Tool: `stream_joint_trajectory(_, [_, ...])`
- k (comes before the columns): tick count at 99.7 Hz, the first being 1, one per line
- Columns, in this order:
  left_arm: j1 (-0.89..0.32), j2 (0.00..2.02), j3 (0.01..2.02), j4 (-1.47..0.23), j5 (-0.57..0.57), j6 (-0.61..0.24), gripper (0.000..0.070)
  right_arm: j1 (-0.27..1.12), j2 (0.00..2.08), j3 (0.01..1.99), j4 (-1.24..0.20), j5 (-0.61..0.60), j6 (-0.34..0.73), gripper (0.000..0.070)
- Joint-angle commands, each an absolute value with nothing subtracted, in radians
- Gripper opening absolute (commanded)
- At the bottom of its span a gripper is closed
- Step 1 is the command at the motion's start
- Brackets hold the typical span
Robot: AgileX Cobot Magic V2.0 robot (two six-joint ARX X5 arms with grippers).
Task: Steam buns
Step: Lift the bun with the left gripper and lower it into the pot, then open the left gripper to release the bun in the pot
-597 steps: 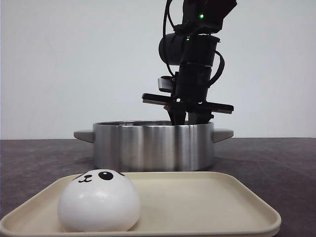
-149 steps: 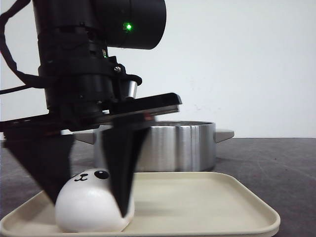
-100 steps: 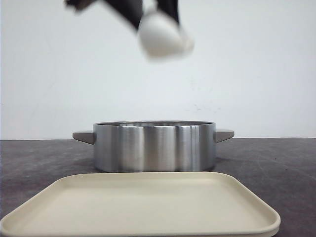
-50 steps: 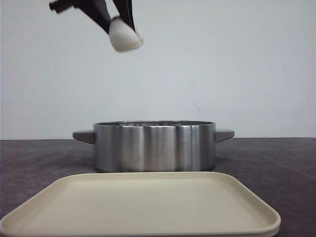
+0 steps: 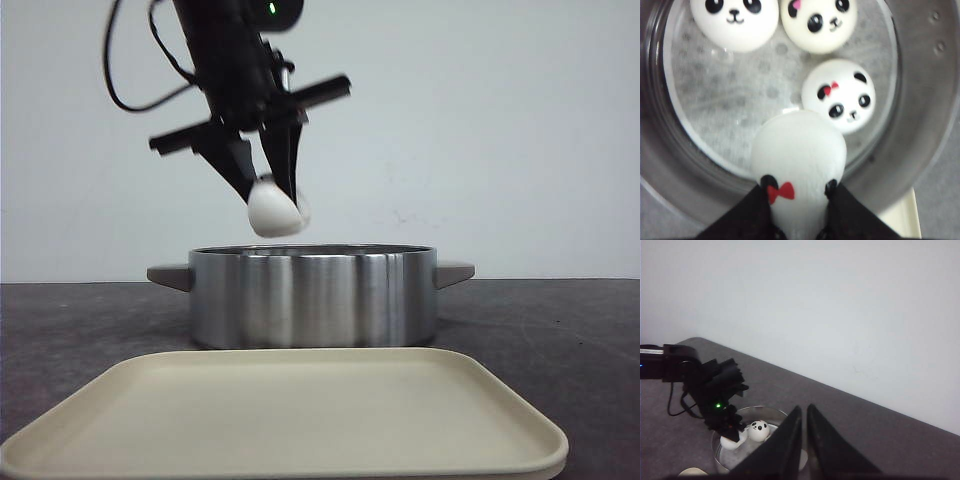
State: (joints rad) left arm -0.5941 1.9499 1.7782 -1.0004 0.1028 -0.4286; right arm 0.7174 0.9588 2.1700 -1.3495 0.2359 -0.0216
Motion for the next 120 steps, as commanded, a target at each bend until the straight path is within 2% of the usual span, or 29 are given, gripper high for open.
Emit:
stream_joint_trajectory(1, [-0.596,1.998,1.835,-1.004,0.102,-0.404,0.0003,0.724,0.965,2.191,-1.422,0.236,-0.01,0.001])
stream_joint_trajectory(37, [-0.592,2.127,1.877,-1.085,0.077,-0.355,0.0003,0.724,0.965,2.191,-1.422,0.237,-0.002,0.001])
stream_joint_trajectory(73, [-0.582,2.171,1.877,-1.081,0.078,-0.356,0.0007,0.724,0.965,2.191,-1.422,0.237,0.015,0.001])
stream_joint_trajectory(94, [-0.583,2.18,1.877,-1.074,0.087,-0.36,0.0221,0.724,0.965,2.191,-1.422,0.237,0.019,0.001])
stream_joint_trajectory(109, [-0.583,2.18,1.877,-1.086,0.086,-0.36,0.0404,0.724,0.965,2.191,-1.422,0.237,0.02,0.001])
stream_joint_trajectory(120, [-0.582,2.18,1.885,-1.103,0.086,-0.36,0.0503,0.724,0.965,2.191,-1.422,0.237,0.02,0.001])
